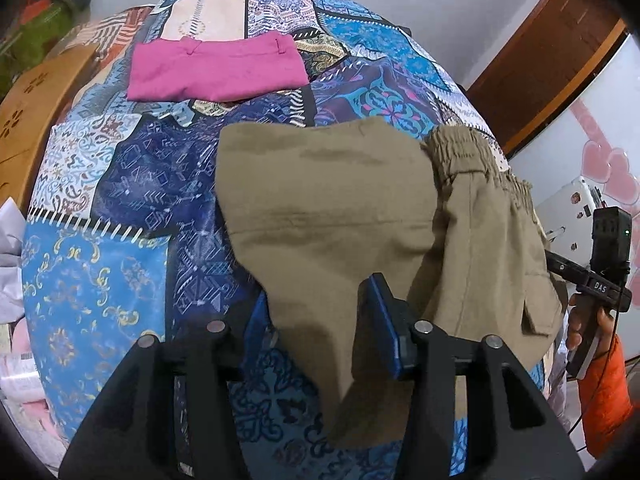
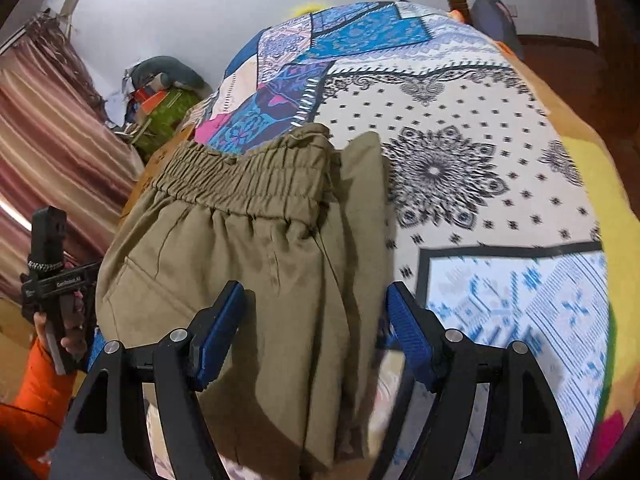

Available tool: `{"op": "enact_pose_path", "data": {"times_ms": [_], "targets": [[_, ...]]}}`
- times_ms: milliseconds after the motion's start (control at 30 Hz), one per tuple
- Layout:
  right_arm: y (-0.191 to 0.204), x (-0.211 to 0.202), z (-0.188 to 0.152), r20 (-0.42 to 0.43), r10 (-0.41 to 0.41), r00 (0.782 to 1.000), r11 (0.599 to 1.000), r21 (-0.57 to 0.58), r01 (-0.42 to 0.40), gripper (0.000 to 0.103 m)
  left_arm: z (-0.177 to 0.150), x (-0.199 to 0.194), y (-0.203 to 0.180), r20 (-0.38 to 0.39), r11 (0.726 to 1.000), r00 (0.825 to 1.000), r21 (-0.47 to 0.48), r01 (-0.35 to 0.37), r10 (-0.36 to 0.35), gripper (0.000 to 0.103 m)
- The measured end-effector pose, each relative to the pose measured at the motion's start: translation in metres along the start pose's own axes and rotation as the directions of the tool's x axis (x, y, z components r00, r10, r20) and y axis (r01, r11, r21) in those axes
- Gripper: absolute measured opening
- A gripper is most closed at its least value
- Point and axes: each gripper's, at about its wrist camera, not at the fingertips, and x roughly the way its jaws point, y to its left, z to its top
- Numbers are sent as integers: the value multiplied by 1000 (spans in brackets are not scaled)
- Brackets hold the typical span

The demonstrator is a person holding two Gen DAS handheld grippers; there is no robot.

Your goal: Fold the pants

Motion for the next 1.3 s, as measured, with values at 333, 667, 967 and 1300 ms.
{"op": "enact_pose_path", "data": {"times_ms": [333, 667, 967, 1300], "targets": [[5, -12, -10, -39, 47, 998, 998, -32, -48, 55, -2, 2, -8, -16, 996, 996, 16, 90, -90, 48], [22, -11, 3, 34, -27, 999, 993, -115, 31, 15, 15, 0, -19, 41, 995, 997, 69, -67, 64, 4], [61, -34, 26, 130, -107, 986, 951, -276, 140, 11, 28, -54, -56, 211, 964, 971, 213, -161, 116, 2], [108, -41, 67, 229, -130, 965, 887, -407, 216, 11, 69, -100, -69, 353, 941, 926, 244, -233, 137, 2]]}}
